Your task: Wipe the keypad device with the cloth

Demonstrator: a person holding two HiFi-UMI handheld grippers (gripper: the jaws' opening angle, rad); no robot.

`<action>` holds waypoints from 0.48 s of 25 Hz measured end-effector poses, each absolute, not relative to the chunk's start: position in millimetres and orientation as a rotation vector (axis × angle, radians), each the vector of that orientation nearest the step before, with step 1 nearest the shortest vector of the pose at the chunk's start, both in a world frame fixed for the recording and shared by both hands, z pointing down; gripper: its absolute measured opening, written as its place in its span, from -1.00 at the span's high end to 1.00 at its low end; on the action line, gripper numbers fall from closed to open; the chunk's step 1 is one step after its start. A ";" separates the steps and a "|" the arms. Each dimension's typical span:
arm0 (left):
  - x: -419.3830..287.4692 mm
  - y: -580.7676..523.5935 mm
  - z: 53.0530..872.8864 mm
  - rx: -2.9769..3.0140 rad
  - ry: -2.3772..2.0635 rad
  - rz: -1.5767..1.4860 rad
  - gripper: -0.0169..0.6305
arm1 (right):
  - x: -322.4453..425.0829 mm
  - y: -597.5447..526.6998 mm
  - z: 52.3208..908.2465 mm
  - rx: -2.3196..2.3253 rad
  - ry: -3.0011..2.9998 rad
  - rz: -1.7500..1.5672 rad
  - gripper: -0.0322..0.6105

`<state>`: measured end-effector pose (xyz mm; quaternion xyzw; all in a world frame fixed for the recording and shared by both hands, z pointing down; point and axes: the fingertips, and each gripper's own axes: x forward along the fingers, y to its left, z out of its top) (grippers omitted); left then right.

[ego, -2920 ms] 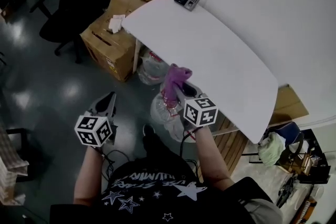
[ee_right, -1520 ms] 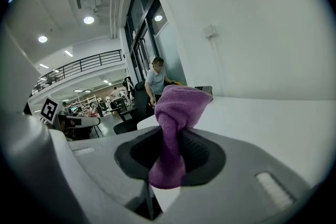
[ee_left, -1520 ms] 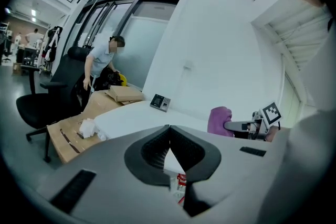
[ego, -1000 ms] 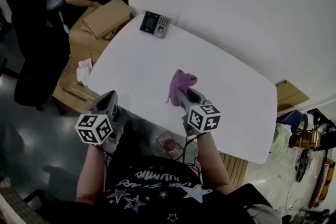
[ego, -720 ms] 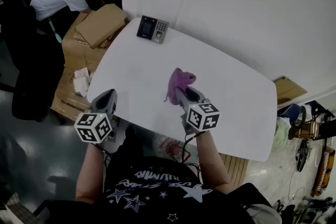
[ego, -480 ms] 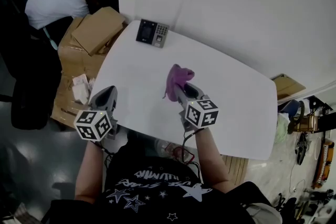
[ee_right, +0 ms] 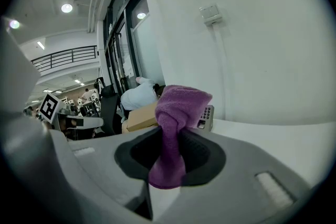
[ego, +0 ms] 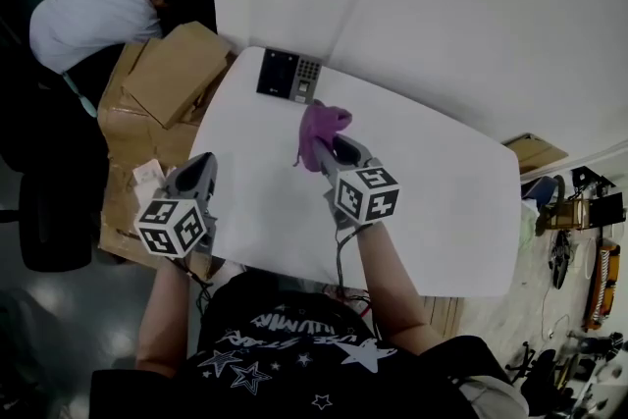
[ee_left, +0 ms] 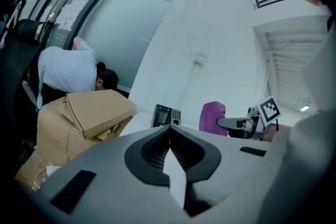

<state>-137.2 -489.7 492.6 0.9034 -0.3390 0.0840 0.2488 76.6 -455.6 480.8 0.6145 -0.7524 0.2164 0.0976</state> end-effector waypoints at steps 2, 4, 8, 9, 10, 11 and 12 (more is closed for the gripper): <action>-135.0 -506.5 493.2 2.469 -0.905 0.228 0.92 | 73.3 -474.1 479.7 1.828 -2.228 0.633 0.61; -131.2 -523.4 493.3 2.478 -0.888 0.229 0.92 | 71.6 -492.1 478.9 1.837 -2.228 0.630 0.61; -122.4 -552.9 494.2 2.489 -0.855 0.232 0.92 | 69.8 -522.9 480.5 1.840 -2.221 0.624 0.61; -120.0 -558.8 494.7 2.491 -0.848 0.231 0.92 | 69.5 -528.9 482.4 1.835 -2.217 0.620 0.61; -117.6 -563.9 495.5 2.493 -0.841 0.232 0.92 | 68.9 -534.1 485.0 1.828 -2.212 0.617 0.61; -115.5 -568.5 496.6 2.494 -0.836 0.233 0.92 | 68.1 -538.6 488.2 1.820 -2.207 0.613 0.61; -113.7 -572.7 497.7 2.495 -0.831 0.236 0.92 | 66.8 -542.5 491.7 1.810 -2.203 0.610 0.61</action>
